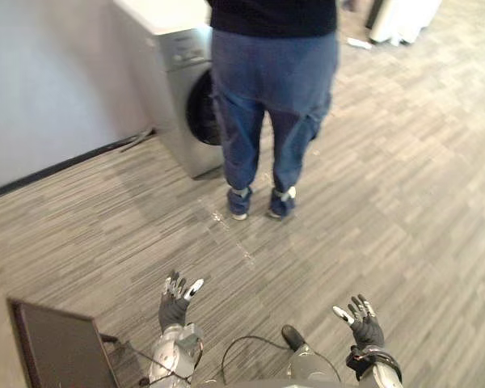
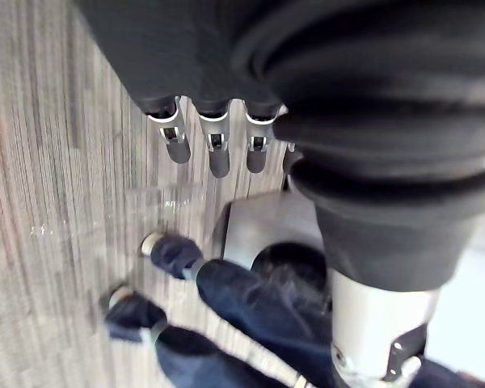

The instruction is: Organize washtable

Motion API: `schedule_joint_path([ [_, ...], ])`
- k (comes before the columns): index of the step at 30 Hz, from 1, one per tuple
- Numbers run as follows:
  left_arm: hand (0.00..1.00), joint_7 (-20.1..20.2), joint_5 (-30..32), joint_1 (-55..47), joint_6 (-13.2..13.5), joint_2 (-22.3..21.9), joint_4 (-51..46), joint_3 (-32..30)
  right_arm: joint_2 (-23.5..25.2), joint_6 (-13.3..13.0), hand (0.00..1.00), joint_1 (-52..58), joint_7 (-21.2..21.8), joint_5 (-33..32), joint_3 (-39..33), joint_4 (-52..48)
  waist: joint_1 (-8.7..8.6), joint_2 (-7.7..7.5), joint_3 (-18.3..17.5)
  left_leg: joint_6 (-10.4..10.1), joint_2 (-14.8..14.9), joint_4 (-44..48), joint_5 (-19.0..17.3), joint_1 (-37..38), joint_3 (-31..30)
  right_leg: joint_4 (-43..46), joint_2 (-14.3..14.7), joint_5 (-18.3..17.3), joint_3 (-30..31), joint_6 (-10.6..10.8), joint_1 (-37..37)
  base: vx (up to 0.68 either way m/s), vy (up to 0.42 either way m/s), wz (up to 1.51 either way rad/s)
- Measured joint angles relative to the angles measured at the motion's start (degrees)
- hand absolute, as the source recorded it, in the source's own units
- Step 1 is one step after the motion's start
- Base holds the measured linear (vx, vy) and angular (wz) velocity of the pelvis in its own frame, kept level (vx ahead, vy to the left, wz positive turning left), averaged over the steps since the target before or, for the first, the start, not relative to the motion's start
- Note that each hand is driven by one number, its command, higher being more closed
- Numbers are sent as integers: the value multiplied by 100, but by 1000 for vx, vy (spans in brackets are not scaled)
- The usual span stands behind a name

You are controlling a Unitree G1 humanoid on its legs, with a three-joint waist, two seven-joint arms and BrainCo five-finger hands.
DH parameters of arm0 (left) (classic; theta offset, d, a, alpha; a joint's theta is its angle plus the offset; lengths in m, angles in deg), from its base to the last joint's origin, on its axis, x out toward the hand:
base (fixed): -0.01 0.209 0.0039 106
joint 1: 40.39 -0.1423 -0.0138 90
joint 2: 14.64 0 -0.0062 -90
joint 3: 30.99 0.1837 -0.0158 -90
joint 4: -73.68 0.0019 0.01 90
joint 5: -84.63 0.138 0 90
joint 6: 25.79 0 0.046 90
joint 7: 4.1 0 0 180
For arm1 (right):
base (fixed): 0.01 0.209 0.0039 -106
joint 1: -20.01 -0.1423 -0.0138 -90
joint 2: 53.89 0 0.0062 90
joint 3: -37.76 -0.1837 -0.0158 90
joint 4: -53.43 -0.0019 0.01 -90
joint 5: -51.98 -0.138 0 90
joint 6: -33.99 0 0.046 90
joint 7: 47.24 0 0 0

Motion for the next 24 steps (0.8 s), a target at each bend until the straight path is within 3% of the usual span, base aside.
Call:
schedule_joint_path([
  [1,0,10,55,129,15,111,41,65,113,-39,0,14,9,14,-16,-139,-33,-46,-11,512,64,-12,-223,-240,-44,-340,-184,117,-516,-224,91,-121,-24,-116],
  [2,0,33,121,207,7,153,-38,170,199,-56,0,3,4,45,-60,-344,-26,34,63,600,199,-1168,198,-42,195,315,-336,-662,-1761,-244,-112,-91,-1,-151],
  [3,0,-1,113,76,-37,7,-3,-2,206,-34,0,-218,51,62,55,-324,-32,8,120,652,-46,-1661,423,349,846,1391,-694,-1840,-3045,-198,-91,-38,30,-165],
  [5,0,1,104,-116,-56,-130,-54,-154,126,-23,0,-238,40,90,163,-252,-4,262,197,624,66,-1863,446,605,1391,2337,-679,-2534,-4048,-220,187,-45,106,-183],
  [6,0,-14,33,-242,-57,-145,-76,-280,134,-8,0,-256,47,106,246,-199,8,268,185,599,28,-1882,461,653,1714,2564,-699,-2681,-4216,-178,375,-75,104,-169],
  [9,0,-120,-203,-349,-61,-106,-64,-500,106,-4,0,-353,170,244,460,-31,13,96,121,599,-122,-1795,460,602,2500,1766,-634,-2752,-4008,-108,608,-95,-10,-164],
  [14,0,-98,-315,-165,-111,-274,228,-316,-12,51,0,-91,306,287,584,73,-37,192,166,619,177,-1245,467,700,2878,604,-228,-2196,-3342,-63,969,8,-106,-92],
  [18,0,-6,-369,-63,-111,-277,398,-14,-99,90,0,35,289,458,614,71,-187,183,169,618,283,-1122,468,739,2995,374,-63,-2039,-3081,-132,1043,5,-98,-42],
  [22,0,23,-378,-59,-113,-261,532,107,-116,89,0,-43,279,617,626,67,-128,99,219,665,857,117,495,770,2928,292,54,-2006,-2648,-184,1181,-16,-47,-57],
  [23,0,23,-373,-94,-114,-240,598,100,-128,88,0,-82,279,667,655,67,-70,74,242,902,1109,674,650,725,2735,275,93,-2006,-2448,-188,1254,9,-98,-95],
  [24,0,25,-371,-172,-112,-248,604,7,-174,82,0,-83,280,668,713,53,4,67,241,974,1234,1189,981,520,2082,203,106,-1996,-2160,-207,1348,41,-90,-96],
])
